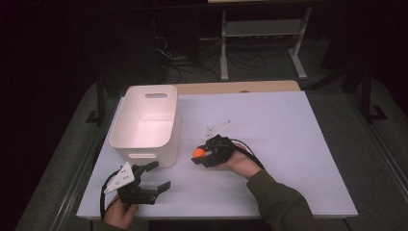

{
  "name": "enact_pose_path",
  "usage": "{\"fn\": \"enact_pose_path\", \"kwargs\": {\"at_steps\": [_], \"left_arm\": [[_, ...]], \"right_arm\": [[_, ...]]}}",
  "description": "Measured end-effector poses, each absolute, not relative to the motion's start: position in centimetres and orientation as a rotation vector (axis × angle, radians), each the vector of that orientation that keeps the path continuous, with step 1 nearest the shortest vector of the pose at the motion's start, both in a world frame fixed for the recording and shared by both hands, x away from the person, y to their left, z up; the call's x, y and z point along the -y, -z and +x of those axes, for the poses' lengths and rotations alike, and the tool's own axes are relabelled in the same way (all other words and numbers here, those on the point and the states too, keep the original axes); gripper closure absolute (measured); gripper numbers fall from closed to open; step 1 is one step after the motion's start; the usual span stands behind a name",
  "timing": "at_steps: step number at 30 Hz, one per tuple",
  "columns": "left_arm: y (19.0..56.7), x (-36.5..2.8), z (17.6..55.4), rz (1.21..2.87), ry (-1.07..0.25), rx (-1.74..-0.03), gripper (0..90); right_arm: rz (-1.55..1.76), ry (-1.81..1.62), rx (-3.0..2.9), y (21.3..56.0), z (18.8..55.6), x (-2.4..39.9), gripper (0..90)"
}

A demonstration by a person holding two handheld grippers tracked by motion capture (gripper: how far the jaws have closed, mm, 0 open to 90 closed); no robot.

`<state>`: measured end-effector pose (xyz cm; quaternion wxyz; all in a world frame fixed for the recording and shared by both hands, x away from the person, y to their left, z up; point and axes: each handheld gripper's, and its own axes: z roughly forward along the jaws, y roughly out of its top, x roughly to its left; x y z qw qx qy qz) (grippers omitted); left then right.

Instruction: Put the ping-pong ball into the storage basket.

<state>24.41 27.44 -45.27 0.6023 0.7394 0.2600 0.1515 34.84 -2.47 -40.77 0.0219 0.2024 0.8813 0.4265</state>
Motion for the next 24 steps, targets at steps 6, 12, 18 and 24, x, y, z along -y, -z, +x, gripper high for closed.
{"fn": "enact_pose_path", "kwargs": {"at_steps": [6, 12, 18, 24], "left_arm": [[45.3, -27.4, 24.4, 1.712, -0.351, -0.603, 13.9], [45.3, -27.4, 24.4, 1.713, -0.35, -0.603, 13.9], [45.3, -27.5, 24.5, 1.713, -0.348, -0.607, 13.9], [45.3, -27.5, 24.5, 1.711, -0.347, -0.608, 13.9]], "right_arm": [[0.612, -1.335, -2.725, 40.3, 34.7, 2.4, 49.4], [0.609, -1.362, -2.712, 39.6, 34.7, 2.6, 49.4], [0.598, -1.359, -2.71, 39.0, 34.8, 2.6, 49.5], [0.585, -1.364, -2.716, 38.1, 35.0, 2.5, 49.5]]}}
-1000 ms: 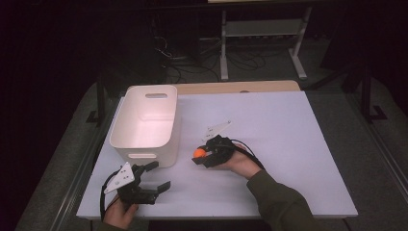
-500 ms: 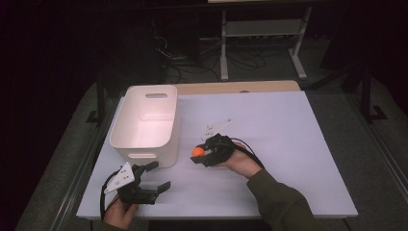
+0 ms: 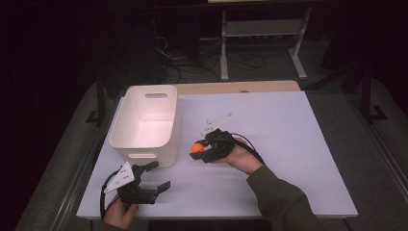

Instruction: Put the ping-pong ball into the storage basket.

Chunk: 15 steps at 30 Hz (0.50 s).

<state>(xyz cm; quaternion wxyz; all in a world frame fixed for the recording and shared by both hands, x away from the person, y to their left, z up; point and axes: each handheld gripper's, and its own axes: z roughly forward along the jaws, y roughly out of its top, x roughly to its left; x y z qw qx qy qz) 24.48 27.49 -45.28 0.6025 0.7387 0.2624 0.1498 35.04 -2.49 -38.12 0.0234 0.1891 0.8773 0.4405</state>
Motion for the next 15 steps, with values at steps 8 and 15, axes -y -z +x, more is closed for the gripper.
{"fn": "enact_pose_path", "kwargs": {"at_steps": [8, 15], "left_arm": [[45.3, -27.5, 24.5, 1.71, -0.347, -0.608, 13.9], [45.3, -27.5, 24.5, 1.71, -0.347, -0.608, 13.9]], "right_arm": [[0.571, -1.37, -2.703, 36.7, 35.4, 2.3, 49.5], [0.566, -1.364, -2.7, 35.9, 35.7, 2.3, 49.5]]}}
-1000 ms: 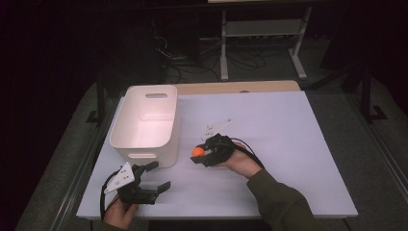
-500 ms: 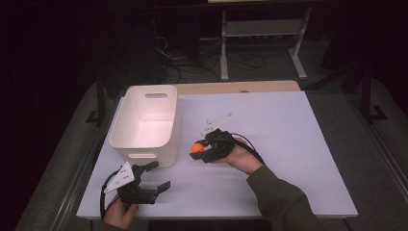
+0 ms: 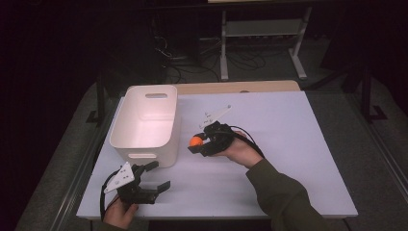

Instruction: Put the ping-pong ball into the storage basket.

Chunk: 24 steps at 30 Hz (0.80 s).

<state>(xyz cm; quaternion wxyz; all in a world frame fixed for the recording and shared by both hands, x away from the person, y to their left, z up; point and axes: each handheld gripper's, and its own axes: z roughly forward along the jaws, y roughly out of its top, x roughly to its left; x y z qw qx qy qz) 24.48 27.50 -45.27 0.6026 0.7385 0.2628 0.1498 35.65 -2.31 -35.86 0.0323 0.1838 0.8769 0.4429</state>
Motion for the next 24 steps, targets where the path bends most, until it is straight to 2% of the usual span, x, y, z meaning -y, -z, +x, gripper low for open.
{"fn": "enact_pose_path", "kwargs": {"at_steps": [24], "left_arm": [[45.3, -27.5, 24.6, 1.709, -0.342, -0.614, 13.9]], "right_arm": [[0.539, -1.381, -2.657, 32.6, 36.4, 2.0, 49.5]]}}
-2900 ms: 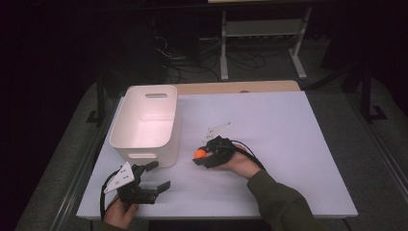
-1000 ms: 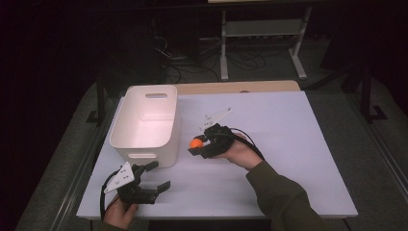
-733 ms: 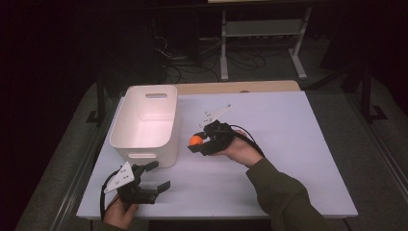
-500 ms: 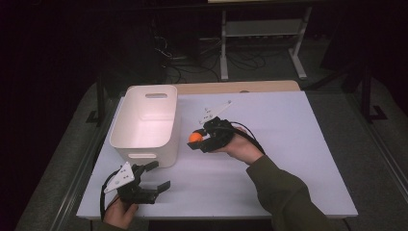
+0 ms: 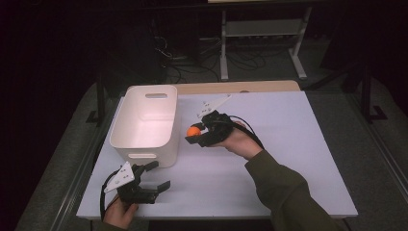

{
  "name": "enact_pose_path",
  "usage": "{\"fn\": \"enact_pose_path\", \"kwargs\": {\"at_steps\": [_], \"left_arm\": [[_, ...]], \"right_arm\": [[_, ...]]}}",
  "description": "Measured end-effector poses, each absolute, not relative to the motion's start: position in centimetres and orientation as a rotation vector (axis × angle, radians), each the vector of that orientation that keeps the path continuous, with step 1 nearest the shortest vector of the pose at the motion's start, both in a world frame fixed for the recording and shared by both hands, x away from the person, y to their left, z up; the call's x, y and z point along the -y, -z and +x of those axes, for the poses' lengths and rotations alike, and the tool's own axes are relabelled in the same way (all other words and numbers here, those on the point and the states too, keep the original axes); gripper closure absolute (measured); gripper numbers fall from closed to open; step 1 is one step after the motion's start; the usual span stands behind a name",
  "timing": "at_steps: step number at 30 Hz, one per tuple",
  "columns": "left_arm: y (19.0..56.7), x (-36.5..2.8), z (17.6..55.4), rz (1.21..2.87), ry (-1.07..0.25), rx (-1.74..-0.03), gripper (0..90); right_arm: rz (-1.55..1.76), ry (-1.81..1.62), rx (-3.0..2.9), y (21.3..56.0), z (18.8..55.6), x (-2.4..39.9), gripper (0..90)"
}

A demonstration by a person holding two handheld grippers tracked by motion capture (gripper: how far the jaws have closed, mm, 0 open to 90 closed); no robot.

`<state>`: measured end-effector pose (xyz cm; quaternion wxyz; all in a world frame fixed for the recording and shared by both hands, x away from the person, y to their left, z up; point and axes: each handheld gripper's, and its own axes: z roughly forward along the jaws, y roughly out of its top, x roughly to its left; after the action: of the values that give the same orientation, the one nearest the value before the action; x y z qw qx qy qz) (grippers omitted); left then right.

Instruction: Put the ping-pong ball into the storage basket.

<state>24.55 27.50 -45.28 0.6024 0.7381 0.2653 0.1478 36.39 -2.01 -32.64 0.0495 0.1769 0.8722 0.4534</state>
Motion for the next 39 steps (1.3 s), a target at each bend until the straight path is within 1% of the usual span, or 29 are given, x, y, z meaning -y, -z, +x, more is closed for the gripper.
{"fn": "enact_pose_path", "kwargs": {"at_steps": [13, 39], "left_arm": [[45.3, -27.5, 24.5, 1.715, -0.345, -0.611, 13.9], [45.3, -27.6, 24.5, 1.712, -0.345, -0.61, 13.9]], "right_arm": [[0.507, -1.411, -2.635, 31.0, 36.7, 0.9, 49.5], [0.458, -1.468, -2.616, 29.4, 37.4, -3.1, 49.5]]}}
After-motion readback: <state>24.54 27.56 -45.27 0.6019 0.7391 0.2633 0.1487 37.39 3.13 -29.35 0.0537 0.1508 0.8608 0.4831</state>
